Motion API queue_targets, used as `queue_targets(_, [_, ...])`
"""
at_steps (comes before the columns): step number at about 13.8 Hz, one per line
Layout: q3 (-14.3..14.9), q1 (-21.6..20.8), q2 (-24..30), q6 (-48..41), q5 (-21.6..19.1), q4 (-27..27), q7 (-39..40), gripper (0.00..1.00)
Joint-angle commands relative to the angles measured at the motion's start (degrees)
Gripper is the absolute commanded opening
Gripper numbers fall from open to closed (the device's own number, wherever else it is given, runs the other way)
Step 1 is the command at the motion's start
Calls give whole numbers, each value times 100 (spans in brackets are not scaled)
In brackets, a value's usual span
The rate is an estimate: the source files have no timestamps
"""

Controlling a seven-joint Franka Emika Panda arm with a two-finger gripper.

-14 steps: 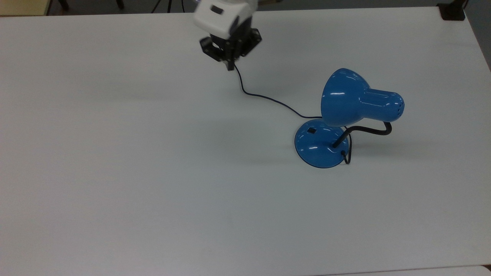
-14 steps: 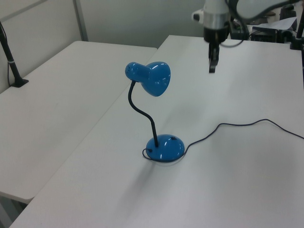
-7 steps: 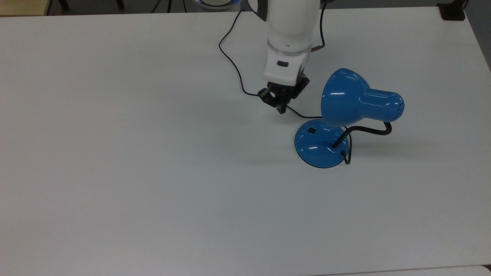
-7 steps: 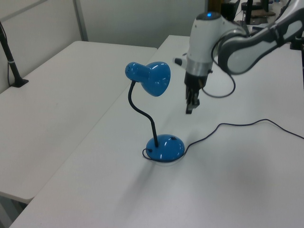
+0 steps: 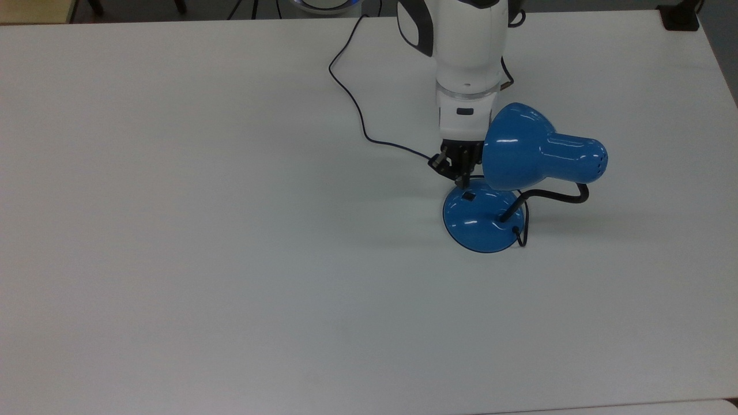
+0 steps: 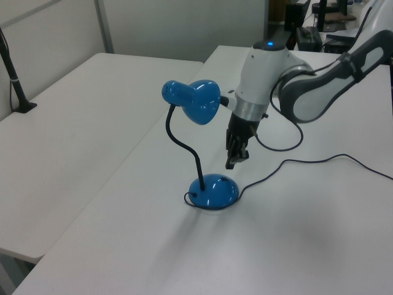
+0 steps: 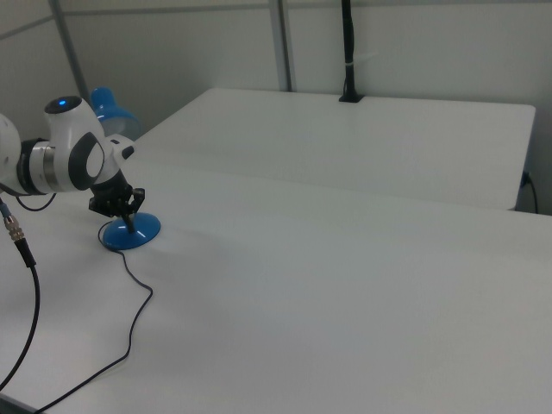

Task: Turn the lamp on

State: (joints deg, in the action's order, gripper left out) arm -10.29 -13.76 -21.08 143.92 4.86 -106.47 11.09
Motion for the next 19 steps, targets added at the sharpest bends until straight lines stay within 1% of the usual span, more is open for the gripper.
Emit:
queue_targets(1, [-157, 49, -264, 592, -38, 21, 175, 0])
queue_targets(3, [-157, 49, -370, 813, -29, 21, 175, 0])
queue_targets(7, [-157, 58, -537, 971, -12, 74, 175, 0])
queue_targets(9, [-175, 58, -424, 937, -38, 56, 131, 0])
queue_targets(11, [-175, 110, -143, 849, -55, -75, -27, 0])
queue_targets(12, [-166, 154, 23, 526, -55, -145, -263, 0])
queue_targets(13, [-166, 233, 269, -199, -47, -129, -552, 0])
queue_targets(14, [-158, 347, 506, -894, -47, -111, -633, 0])
queue_targets(16, [-149, 619, 876, -1827, -38, -102, -669, 0])
queue_targets(17, [-114, 708, 1026, -2032, -20, -102, -791, 0])
queue_targets(19, [-87, 1024, 1430, -2515, 15, -102, -1169, 1])
